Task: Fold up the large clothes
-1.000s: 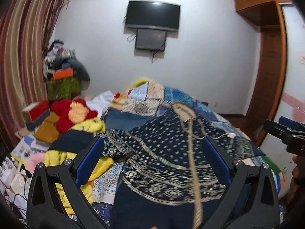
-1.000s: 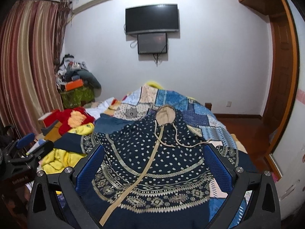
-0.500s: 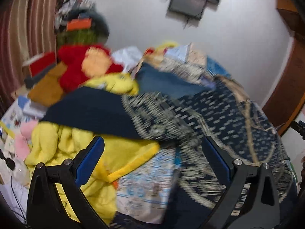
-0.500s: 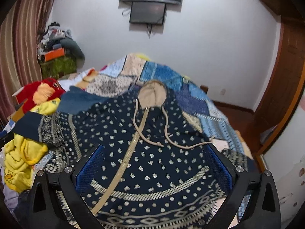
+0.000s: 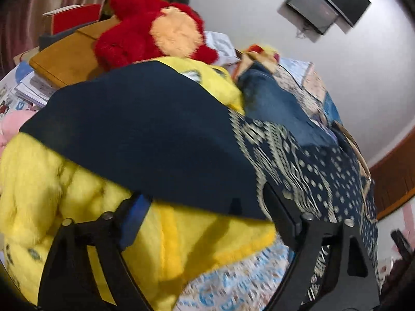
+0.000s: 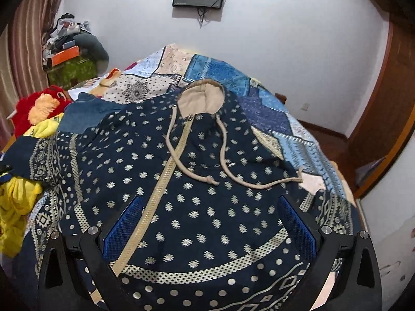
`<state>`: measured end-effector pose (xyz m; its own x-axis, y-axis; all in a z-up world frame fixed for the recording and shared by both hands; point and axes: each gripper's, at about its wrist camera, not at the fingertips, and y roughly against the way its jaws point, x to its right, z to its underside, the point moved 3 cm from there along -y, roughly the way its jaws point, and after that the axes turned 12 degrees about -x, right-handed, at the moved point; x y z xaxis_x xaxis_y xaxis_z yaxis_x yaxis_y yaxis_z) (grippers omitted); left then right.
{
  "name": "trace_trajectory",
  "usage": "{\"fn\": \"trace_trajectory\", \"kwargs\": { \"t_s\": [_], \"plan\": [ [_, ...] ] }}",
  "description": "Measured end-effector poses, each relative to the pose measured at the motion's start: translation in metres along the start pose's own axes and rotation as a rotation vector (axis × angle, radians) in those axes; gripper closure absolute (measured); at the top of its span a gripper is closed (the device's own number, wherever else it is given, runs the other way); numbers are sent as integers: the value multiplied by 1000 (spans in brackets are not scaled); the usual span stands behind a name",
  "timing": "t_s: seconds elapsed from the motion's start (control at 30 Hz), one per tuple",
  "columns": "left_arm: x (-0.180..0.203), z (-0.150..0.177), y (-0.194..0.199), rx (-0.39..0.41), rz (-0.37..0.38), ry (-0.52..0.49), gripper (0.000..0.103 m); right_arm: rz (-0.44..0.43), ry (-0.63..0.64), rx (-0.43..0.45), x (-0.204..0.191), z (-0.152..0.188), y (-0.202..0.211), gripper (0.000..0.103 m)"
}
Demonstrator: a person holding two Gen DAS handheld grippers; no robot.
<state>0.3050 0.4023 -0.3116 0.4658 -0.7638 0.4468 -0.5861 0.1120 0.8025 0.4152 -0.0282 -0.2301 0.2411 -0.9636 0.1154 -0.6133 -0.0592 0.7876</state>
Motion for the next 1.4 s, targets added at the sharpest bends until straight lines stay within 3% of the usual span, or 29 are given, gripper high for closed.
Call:
{"fn": "trace_trajectory", "kwargs": {
  "t_s": [0.1, 0.27, 0.37, 0.43, 0.6, 0.73, 0.9, 1.07, 1.13, 1.27, 1.37, 1.4],
  "plan": [
    [-6, -19, -2, 38, -56, 27, 26, -15, -2, 2, 0, -1, 4, 0],
    [2, -53, 12, 157, -203, 47, 26, -24, -11, 9, 5, -2, 17, 0],
    [18, -71, 18, 184, -308, 20, 53, -18, -12, 23, 13, -1, 29, 0],
    [37, -80, 22, 191, -350, -26, 91, -5, -14, 34, 19, 1, 37, 0],
    [116, -90, 49, 258, -348, -203, 96, 24, -19, 43, 40, 8, 55, 0],
    [203, -78, 67, 295, -262, -388, 97, 31, -37, 56, 61, 17, 69, 0],
    [316, -37, 42, 202, -146, -628, 97, 22, -75, 69, 88, 26, 82, 0],
    [384, 42, -30, -28, -65, -820, 97, 23, -93, 66, 113, 40, 90, 0],
    [393, 77, -65, -147, -80, -871, 97, 32, -98, 57, 123, 46, 92, 0],
    [391, 126, -107, -301, -116, -894, 96, 44, -108, 44, 140, 59, 95, 0],
    [380, 152, -114, -407, -90, -869, 81, 50, -115, 34, 148, 67, 95, 0],
    [374, 155, -111, -421, -75, -856, 68, 51, -117, 30, 150, 69, 95, 0]
  ]
}}
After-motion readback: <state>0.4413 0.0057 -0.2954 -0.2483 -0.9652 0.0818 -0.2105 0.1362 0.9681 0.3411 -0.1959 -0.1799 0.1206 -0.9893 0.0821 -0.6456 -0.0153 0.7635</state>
